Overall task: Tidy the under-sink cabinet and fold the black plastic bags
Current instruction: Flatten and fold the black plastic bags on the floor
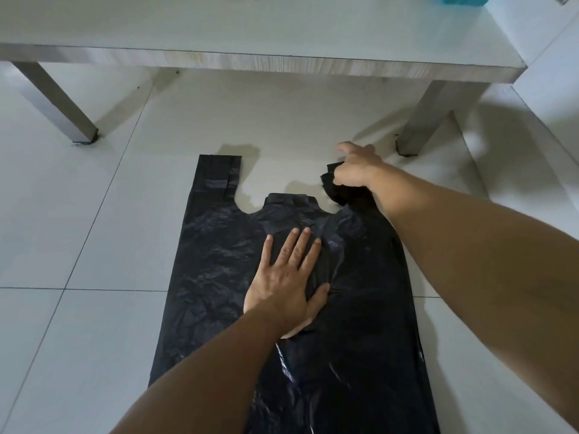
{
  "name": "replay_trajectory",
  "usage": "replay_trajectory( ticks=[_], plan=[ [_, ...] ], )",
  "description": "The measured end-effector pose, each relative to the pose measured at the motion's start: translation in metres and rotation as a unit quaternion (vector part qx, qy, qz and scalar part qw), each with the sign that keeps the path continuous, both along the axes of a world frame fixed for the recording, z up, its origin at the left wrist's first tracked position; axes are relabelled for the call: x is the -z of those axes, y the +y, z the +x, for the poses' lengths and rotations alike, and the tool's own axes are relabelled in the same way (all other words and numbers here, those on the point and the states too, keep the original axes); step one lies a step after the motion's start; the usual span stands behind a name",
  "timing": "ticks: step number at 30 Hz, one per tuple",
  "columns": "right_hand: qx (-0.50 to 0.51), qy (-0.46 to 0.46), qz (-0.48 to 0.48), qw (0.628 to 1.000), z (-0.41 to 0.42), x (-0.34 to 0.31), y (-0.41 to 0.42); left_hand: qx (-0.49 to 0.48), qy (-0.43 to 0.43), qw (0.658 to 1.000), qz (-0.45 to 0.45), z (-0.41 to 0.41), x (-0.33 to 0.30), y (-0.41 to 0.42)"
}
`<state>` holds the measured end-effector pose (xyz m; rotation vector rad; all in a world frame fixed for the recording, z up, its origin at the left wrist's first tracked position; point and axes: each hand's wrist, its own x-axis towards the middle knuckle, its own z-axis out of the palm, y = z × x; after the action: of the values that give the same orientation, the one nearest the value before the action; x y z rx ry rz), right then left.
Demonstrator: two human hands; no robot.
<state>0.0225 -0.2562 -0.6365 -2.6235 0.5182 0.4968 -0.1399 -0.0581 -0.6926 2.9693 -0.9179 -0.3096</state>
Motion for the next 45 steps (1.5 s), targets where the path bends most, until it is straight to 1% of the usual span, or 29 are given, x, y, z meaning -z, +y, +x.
replay_trajectory(
  ticks=[2,4,7,11,18,23,28,31,33,34,36,38,40,42,45],
  plan=[
    [-0.081,0.036,-0.049,0.995,0.006,-0.006,-0.004,0.0,-0.001,1.0,0.002,0.0,0.0,0.0],
    [-0.136,0.037,-0.083,0.987,0.007,-0.006,-0.007,-0.001,-0.001,1.0,0.002,0.0,0.0,0.0],
    [-0.176,0.0,-0.093,0.98,0.003,-0.004,-0.012,-0.004,-0.002,1.0,0.002,0.0,0.0,0.0],
    [-0.176,-0.006,-0.066,0.982,0.002,-0.006,-0.022,-0.004,-0.005,1.0,0.001,0.0,0.002,-0.001],
    [-0.115,-0.009,-0.05,0.992,0.002,-0.031,-0.049,-0.006,-0.01,1.0,0.003,0.0,0.003,-0.001],
    [-0.054,-0.021,0.048,0.997,-0.004,-0.043,-0.058,-0.008,-0.02,1.0,-0.005,0.0,0.005,-0.001],
    [-0.01,-0.117,0.1,0.988,-0.015,-0.048,-0.057,0.004,-0.022,1.0,0.0,-0.001,0.006,-0.001],
    [0.04,-0.153,0.159,0.974,-0.026,-0.048,-0.054,0.007,-0.021,1.0,0.011,-0.001,0.006,-0.001],
    [0.06,-0.135,0.201,0.968,-0.034,-0.046,-0.051,0.007,-0.018,1.0,0.015,-0.001,0.005,-0.001],
    [0.063,-0.116,0.207,0.97,-0.038,-0.044,-0.05,0.009,-0.014,1.0,0.017,0.0,0.005,-0.001],
    [0.053,-0.083,0.182,0.978,-0.047,-0.037,-0.049,0.017,-0.005,1.0,0.023,0.0,0.004,-0.001],
    [0.044,-0.085,0.151,0.984,-0.052,-0.029,-0.051,0.017,0.008,1.0,0.025,0.001,0.001,-0.002],
    [0.066,-0.114,0.155,0.979,-0.057,-0.025,-0.051,0.008,0.015,0.999,0.028,0.002,-0.006,-0.006],
    [0.107,-0.139,0.182,0.968,-0.059,-0.025,-0.053,0.013,-0.004,0.999,0.042,0.001,-0.015,-0.012],
    [0.149,-0.149,0.235,0.949,-0.06,-0.027,-0.052,0.053,-0.025,0.998,0.039,0.001,-0.025,-0.03]
  ],
)
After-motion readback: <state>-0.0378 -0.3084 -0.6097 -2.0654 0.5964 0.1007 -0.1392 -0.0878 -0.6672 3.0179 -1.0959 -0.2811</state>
